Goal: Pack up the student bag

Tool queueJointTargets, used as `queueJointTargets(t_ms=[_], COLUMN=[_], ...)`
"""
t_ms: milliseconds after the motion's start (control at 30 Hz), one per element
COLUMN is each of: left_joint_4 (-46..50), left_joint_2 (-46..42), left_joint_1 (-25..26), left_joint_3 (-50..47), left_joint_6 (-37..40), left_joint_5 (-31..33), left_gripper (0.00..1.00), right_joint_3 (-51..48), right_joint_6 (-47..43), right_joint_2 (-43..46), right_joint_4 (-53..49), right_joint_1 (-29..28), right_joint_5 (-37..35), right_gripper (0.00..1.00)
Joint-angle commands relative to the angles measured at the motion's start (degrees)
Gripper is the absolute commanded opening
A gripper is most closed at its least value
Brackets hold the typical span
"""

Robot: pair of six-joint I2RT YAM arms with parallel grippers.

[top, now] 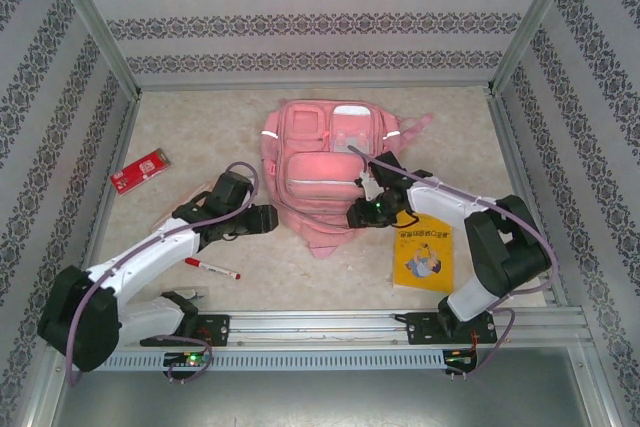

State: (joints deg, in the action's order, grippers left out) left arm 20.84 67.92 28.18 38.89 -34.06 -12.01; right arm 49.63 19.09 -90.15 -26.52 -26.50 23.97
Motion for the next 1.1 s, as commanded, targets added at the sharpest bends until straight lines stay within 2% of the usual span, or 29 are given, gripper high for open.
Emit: queueJointTargets(t_ms=[0, 167, 300, 367, 433, 533, 667, 767, 933, 1067], left_joint_4=[-4.66, -7.38, -10.41, -12.34, -14.10, -15.05, -19.76, -20.98, -12.75, -4.79], left_joint_2=[1.44, 4.89, 8.63, 9.26, 9.82, 12.11, 14.50, 14.57, 13.28, 8.85], left_joint_1=[1.31, 2.79, 3.39, 4.30, 6.18, 7.47, 8.32, 10.68, 17.07, 21.72], left_joint_3=[0.65, -0.23, -0.41, -0.27, -0.06, 0.33, -1.37, -1.98, 2.98, 6.58], left_joint_6=[-3.92, -6.95, -11.62, -12.12, -9.14, -9.33, -13.15, -13.95, -13.38, -11.30], left_joint_5=[-0.67, -0.91, -0.92, 0.09, 1.90, 3.85, 4.17, 5.00, 6.93, 10.65], left_gripper=[0.57, 0.58, 0.58, 0.58, 0.57, 0.55, 0.50, 0.48, 0.49, 0.52], right_joint_3=[-3.63, -2.49, -0.32, 0.36, 0.01, -0.41, 2.47, 6.25, 8.18, 2.60], right_joint_6=[2.61, 1.22, -2.62, -0.28, 2.85, 5.25, 0.21, -1.90, 12.19, 22.25], right_joint_2=[5.87, 16.08, 17.56, 17.68, 18.28, 19.12, 17.83, 15.72, 17.36, 24.20], right_joint_4=[-4.63, -4.04, -0.99, -1.31, -1.16, -0.34, -0.59, -2.26, -7.70, -8.15], right_joint_1=[-1.09, -1.10, -1.16, -1.10, -1.01, -1.01, -1.10, -1.10, 0.37, 5.02], right_joint_5=[-6.90, -15.52, -19.85, -24.28, -26.89, -25.95, -20.88, -21.95, -31.72, -26.10], right_gripper=[0.41, 0.46, 0.50, 0.52, 0.54, 0.55, 0.55, 0.56, 0.59, 0.58])
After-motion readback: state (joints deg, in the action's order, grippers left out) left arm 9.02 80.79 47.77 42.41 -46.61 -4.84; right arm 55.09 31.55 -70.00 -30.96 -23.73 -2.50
